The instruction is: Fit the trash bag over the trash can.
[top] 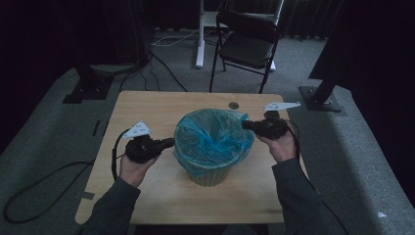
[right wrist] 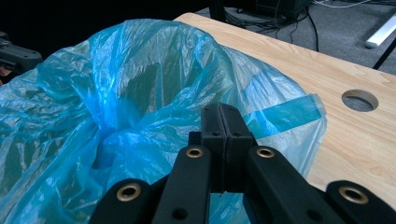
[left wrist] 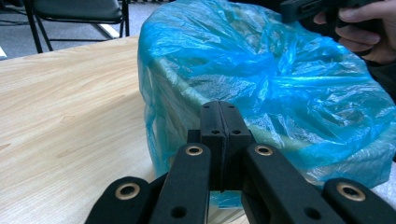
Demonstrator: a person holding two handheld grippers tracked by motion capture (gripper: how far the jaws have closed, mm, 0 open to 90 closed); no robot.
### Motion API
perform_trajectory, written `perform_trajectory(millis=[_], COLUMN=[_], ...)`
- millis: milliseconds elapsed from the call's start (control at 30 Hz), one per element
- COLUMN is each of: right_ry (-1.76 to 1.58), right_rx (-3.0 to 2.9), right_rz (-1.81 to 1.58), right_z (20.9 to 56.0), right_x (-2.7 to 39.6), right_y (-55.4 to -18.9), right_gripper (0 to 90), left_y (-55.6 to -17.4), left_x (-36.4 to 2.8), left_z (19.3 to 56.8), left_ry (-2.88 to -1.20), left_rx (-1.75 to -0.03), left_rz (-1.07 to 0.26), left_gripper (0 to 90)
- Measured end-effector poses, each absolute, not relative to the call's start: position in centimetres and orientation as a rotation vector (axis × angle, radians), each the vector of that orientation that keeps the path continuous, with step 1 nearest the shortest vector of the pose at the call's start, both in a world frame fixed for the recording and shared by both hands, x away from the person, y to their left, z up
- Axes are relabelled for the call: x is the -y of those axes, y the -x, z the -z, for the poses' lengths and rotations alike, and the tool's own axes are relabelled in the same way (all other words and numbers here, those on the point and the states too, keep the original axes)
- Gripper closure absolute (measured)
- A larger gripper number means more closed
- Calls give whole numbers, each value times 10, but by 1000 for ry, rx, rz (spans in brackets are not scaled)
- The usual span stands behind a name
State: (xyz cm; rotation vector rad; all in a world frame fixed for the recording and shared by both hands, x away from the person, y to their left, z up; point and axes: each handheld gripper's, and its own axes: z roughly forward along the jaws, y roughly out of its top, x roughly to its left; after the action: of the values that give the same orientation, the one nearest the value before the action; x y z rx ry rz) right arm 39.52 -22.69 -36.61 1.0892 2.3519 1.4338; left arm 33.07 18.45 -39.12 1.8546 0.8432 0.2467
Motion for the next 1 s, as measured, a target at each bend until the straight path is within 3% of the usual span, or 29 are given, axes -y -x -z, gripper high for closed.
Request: perform_trajectory(millis=[900, 1000], right_ry=[-1159, -1161], right_rx=[-2361, -2350], right_rz=[-1442, -1441], right_z=[388, 387], right_x=[238, 238], right_y=[-377, -377], right_gripper=[885, 874], left_y=[-345, -345], left_x=[-194, -197], left_z=[400, 394], left_ry=[-1811, -1783], left_rx=[-933, -928], left_rz=[-259, -256], left_gripper=[896, 815])
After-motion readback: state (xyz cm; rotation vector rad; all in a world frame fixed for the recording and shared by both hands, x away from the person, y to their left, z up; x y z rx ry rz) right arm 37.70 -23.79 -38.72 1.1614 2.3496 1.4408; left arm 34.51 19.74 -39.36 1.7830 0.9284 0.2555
